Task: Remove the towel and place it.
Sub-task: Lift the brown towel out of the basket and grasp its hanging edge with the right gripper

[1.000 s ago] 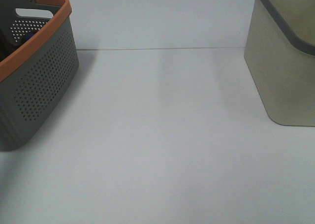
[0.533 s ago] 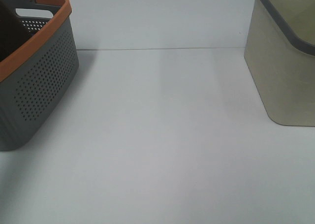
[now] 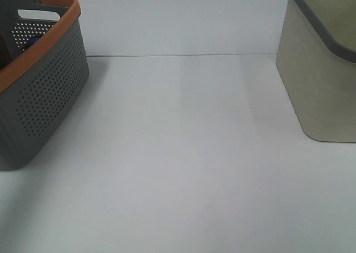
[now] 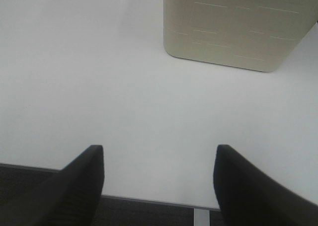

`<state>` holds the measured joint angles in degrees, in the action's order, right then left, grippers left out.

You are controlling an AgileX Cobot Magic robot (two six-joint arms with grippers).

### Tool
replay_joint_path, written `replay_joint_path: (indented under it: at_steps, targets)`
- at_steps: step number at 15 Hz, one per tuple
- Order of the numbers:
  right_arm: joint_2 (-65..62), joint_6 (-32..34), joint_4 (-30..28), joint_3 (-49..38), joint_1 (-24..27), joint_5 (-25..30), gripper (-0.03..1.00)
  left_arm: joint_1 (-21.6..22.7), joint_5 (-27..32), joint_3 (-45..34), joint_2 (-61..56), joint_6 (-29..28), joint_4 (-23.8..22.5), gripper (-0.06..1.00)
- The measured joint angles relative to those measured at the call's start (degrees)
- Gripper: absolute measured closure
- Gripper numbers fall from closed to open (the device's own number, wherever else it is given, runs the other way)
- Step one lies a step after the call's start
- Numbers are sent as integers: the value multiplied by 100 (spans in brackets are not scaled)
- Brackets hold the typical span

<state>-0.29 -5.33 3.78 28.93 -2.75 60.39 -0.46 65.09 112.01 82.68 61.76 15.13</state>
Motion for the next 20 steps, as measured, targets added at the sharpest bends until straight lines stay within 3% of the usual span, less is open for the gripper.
replay_joint_path:
  at_steps: [4,9,13,16,17,20]
  targets:
    - [103,0,86,109,0,-235,32,-985,-470,894,155,103,34,94]
    - [1054,-241,940,235,0,-1324,32,-2206,-636,1501,1003,103,-92,94]
    - [1937,-1673,2063,235,0,-1965,32,-3054,-779,1501,1673,74,-561,94]
    - [2859,-3237,3025,235,0,-2653,32,-3472,-963,1501,2103,-29,-619,94]
    - [3484,-4240,3673,235,0,-2899,32,-3678,-1129,1501,2349,-34,-613,94]
    - [4114,-5265,4549,235,0,-3025,32,-3867,-1421,1501,2641,-46,-539,94]
